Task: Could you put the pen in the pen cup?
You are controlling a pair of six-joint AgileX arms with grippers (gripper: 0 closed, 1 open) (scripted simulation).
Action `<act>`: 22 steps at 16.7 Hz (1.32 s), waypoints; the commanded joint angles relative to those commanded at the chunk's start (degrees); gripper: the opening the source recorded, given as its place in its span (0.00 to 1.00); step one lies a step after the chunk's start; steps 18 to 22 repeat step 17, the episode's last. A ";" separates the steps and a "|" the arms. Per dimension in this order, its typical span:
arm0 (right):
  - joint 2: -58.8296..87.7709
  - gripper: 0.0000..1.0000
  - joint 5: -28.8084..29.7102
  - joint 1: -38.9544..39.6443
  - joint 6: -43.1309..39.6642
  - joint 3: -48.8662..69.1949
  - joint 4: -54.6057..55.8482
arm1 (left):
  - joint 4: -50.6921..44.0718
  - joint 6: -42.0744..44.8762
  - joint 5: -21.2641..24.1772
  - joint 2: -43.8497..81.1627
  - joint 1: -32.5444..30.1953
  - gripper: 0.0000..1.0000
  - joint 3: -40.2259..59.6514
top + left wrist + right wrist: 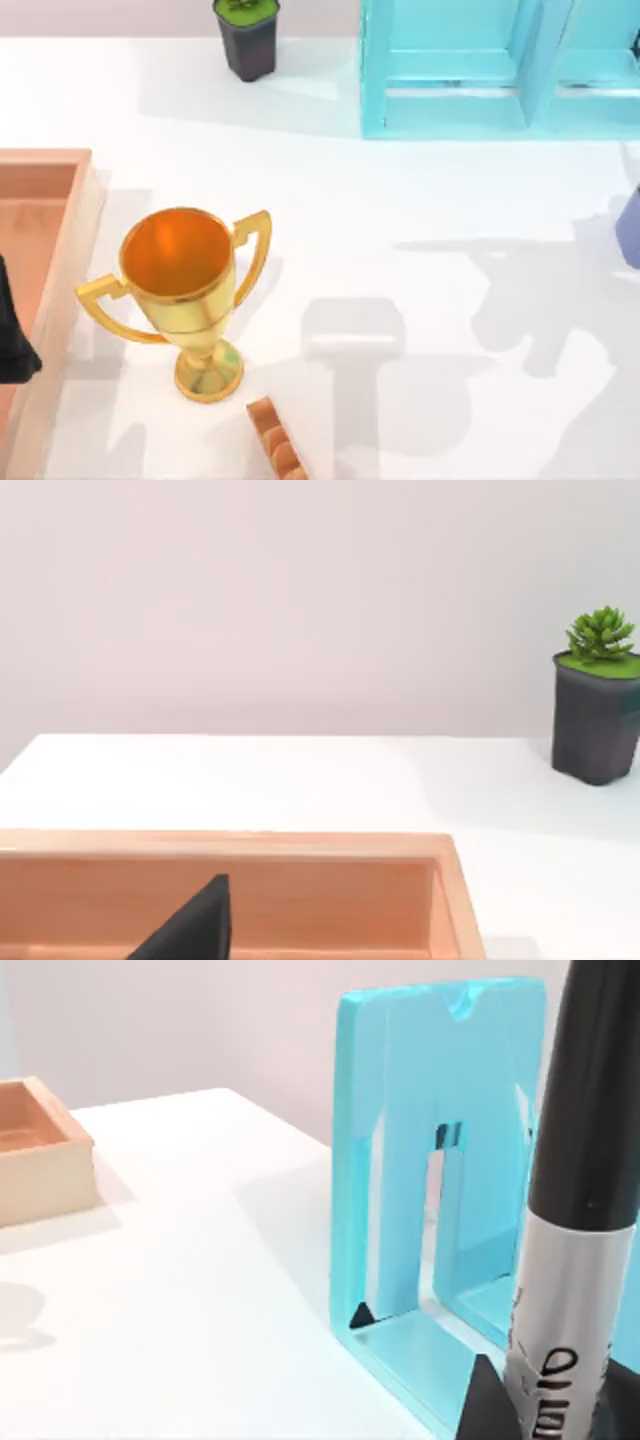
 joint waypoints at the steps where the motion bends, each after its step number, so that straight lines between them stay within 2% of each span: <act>1: 0.00 0.23 0.00 0.00 0.00 0.00 0.00 | 0.00 0.00 0.00 0.00 0.00 1.00 0.00; 11: 0.00 0.98 0.00 0.00 0.00 0.00 0.00 | 0.00 0.00 0.00 0.00 0.00 1.00 0.00; 22: 0.00 1.00 0.00 0.00 0.00 0.00 0.00 | 0.00 0.00 0.00 0.00 0.00 1.00 0.00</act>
